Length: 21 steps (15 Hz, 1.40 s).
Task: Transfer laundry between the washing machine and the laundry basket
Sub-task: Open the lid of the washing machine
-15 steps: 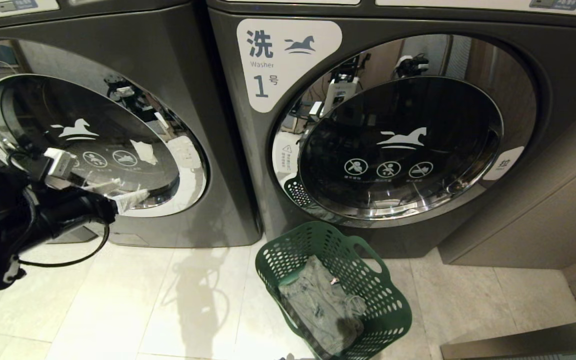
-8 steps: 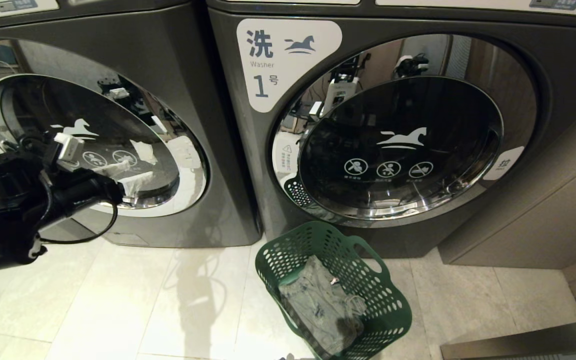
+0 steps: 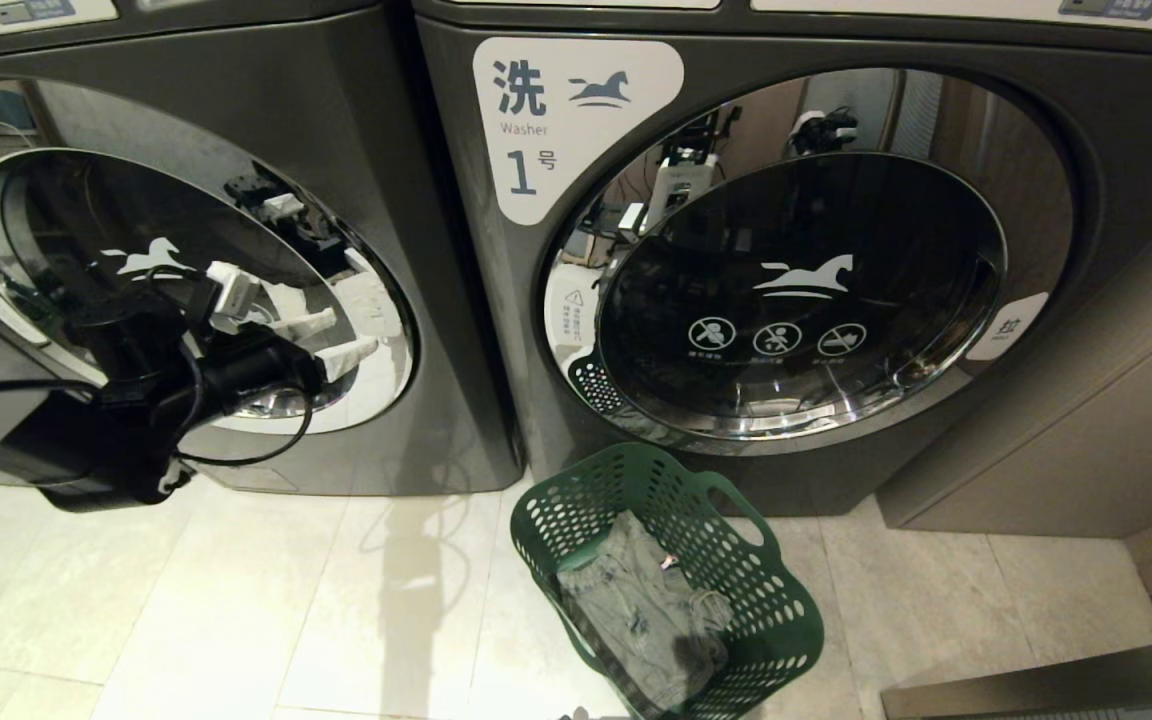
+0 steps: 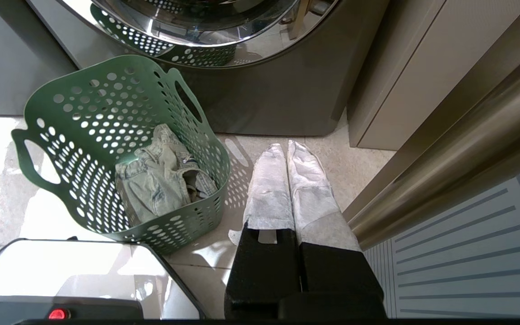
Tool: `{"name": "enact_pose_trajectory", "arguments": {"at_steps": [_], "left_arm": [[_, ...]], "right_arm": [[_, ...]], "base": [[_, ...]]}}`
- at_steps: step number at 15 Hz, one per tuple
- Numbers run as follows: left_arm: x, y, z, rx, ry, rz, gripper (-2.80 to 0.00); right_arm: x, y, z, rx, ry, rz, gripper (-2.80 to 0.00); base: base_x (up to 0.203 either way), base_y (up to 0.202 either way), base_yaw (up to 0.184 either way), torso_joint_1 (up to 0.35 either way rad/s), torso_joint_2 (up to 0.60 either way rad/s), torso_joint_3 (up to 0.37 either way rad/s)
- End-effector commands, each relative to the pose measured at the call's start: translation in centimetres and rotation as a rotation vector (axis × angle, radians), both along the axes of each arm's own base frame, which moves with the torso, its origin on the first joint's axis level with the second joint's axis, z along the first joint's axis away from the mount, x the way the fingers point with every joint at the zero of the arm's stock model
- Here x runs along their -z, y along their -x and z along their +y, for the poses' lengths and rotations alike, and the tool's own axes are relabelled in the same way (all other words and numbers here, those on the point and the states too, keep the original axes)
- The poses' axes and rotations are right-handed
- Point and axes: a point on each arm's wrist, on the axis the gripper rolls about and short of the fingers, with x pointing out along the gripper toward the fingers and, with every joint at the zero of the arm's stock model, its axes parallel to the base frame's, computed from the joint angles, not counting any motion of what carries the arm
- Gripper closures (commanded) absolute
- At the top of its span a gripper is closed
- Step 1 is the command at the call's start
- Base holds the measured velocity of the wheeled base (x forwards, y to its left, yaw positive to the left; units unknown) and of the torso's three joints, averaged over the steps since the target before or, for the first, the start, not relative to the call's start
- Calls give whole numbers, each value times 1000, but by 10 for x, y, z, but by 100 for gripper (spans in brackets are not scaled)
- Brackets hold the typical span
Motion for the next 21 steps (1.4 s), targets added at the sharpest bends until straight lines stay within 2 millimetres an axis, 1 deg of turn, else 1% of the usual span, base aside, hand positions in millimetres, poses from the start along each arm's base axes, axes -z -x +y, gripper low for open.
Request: {"name": "enact_pose_trajectory", "arguments": {"at_steps": [1, 3, 6, 11, 14, 16, 21], "left_arm": [[5, -8, -9, 22, -10, -13, -280], [8, -10, -10, 6, -49, -39, -280], [11, -12, -11, 6, -55, -37, -280], [10, -24, -12, 18, -49, -62, -280], [19, -26, -14, 31, -47, -42, -280], [23, -33, -15, 35, -47, -47, -280], [4, -56, -19, 70, 13, -106, -280]], "right_arm": [[0, 0, 0, 0, 1, 0, 0], [0, 0, 0, 0, 1, -1, 0], [0, 0, 0, 0, 0, 0, 0], [0, 0, 0, 1, 0, 0, 0], [0, 0, 0, 0, 0, 0, 0], [0, 0, 0, -1, 1, 0, 0], [0, 0, 0, -1, 1, -1, 0]], "base": [[0, 0, 0, 0, 0, 0], [0, 0, 0, 0, 0, 0], [0, 0, 0, 0, 0, 0], [0, 0, 0, 0, 0, 0], [0, 0, 0, 0, 0, 0], [0, 0, 0, 0, 0, 0], [0, 0, 0, 0, 0, 0]]}}
